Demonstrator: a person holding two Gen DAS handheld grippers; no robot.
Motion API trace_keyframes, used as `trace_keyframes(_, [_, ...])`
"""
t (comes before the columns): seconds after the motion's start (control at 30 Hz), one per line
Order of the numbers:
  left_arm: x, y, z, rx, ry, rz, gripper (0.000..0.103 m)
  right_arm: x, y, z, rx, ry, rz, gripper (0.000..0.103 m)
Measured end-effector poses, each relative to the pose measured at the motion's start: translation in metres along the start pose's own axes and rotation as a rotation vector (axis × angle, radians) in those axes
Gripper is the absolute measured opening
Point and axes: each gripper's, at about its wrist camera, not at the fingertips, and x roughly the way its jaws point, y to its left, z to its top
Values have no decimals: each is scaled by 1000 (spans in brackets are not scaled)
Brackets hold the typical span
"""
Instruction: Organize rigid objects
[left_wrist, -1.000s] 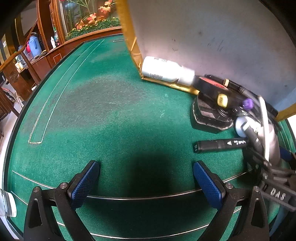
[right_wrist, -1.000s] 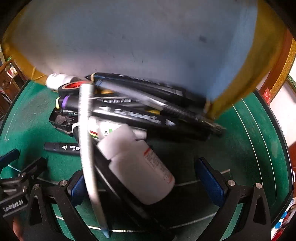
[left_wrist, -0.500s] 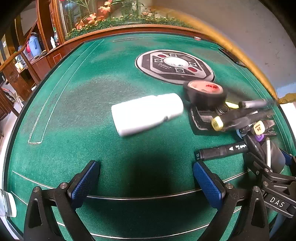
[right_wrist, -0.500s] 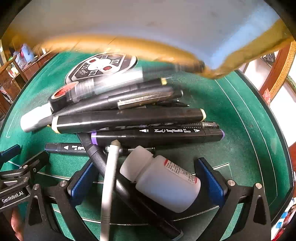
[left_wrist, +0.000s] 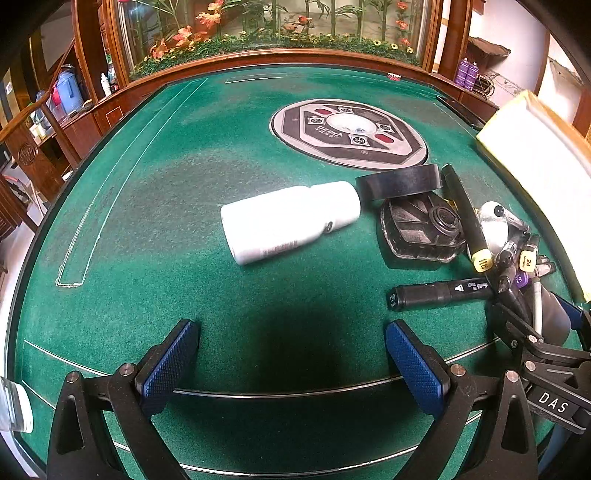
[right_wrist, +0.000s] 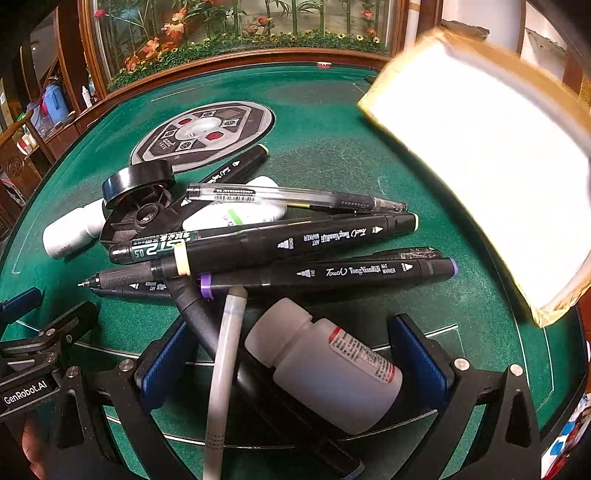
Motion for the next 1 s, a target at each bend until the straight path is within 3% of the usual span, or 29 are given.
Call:
trace_keyframes(0.9, [0, 0, -1, 1, 0, 0, 102, 5, 6, 2, -15, 3, 4, 103])
trace_keyframes(1.0, [0, 0, -2, 1, 0, 0, 102, 3, 4, 1, -74, 5, 43, 103])
